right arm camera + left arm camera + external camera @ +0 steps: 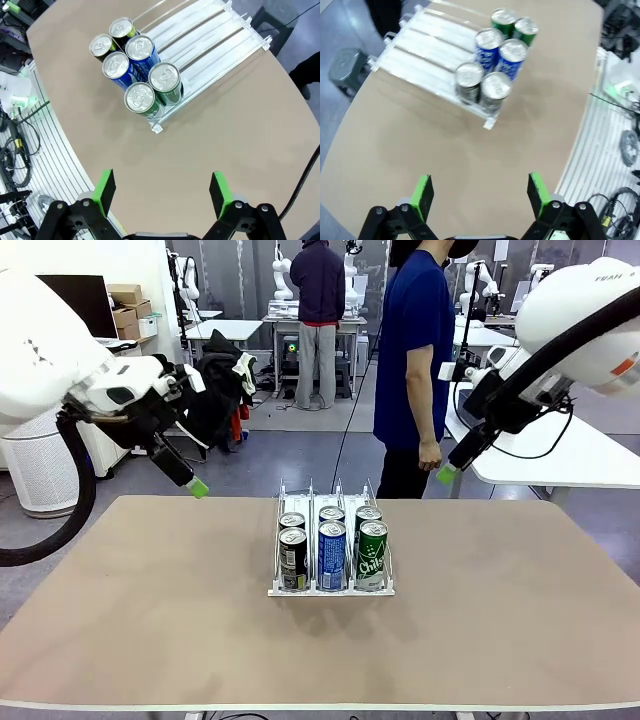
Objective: Fill the beverage cans into the dispenser.
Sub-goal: Pick up the Ionic drink handed by the human.
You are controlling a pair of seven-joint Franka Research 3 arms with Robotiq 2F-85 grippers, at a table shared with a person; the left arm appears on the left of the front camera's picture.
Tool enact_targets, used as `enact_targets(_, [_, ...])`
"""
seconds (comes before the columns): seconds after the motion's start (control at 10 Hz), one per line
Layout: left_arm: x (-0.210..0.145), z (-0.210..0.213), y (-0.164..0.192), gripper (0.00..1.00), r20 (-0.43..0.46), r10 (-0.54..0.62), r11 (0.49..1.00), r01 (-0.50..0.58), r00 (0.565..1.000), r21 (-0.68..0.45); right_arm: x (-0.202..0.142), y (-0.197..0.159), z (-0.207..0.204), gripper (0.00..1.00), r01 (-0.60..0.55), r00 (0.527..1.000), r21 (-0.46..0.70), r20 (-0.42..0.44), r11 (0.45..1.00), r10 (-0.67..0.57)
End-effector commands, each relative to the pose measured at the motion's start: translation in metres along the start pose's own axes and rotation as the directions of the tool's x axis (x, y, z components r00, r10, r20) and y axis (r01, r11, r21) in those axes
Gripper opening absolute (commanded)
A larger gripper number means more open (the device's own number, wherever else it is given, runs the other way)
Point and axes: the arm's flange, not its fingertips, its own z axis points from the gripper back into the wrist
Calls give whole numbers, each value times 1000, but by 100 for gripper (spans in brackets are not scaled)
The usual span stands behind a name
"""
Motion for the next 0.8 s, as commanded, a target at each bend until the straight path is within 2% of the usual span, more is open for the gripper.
enact_targets(0.0, [2, 24, 10, 100, 91, -36, 985, 50, 995, -164, 5, -8, 21, 100, -3, 999, 74, 32, 997, 1])
enact_targets(0.3, [3, 53, 8, 100, 154, -70, 977, 99, 986, -189, 14, 2, 39, 100, -8, 999, 62, 43, 998, 5])
enact_targets(0.5, [-1, 48, 13, 100, 158, -39, 982, 68, 987, -177, 16, -2, 34, 100, 20, 999, -10, 45, 1000, -19])
enact_targets(0.6, [6, 57, 5, 100, 146, -60, 980, 86, 987, -178, 16, 1, 40, 100, 0, 999, 40, 35, 999, -1])
enact_targets(0.7, [6, 57, 5, 100, 146, -60, 980, 86, 987, -178, 16, 1, 40, 100, 0, 999, 40, 35, 999, -1])
